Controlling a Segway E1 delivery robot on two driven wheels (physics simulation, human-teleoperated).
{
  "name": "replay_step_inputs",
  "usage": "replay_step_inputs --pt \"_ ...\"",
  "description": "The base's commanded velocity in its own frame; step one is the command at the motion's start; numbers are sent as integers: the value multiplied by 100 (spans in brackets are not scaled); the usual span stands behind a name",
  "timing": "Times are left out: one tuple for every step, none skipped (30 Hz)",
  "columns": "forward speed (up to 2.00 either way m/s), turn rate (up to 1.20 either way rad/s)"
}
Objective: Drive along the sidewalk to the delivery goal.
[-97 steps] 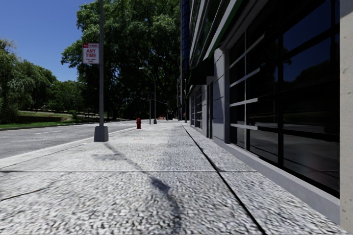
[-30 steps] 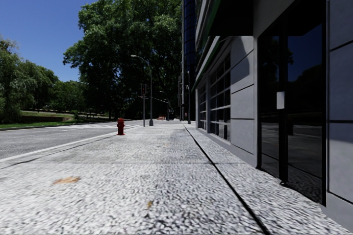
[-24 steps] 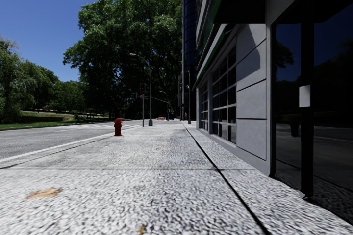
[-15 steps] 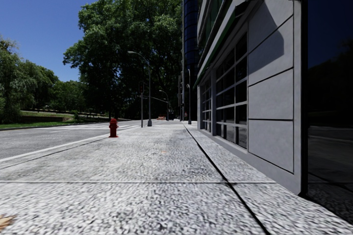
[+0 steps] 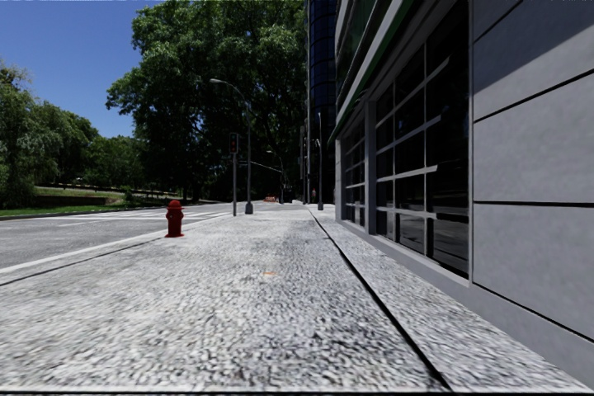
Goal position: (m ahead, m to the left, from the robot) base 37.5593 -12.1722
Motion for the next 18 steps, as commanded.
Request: replay_step_inputs --pt "200 0" --pt "200 0" --pt "200 0" --pt "200 0" --pt "200 0" --pt "200 0" --pt "200 0" --pt "200 0" --pt "200 0" --pt "200 0" --pt "200 0" --pt "200 0" --pt "200 0" --pt "200 0" --pt "200 0" --pt "200 0" --pt "200 0" --pt "200 0"
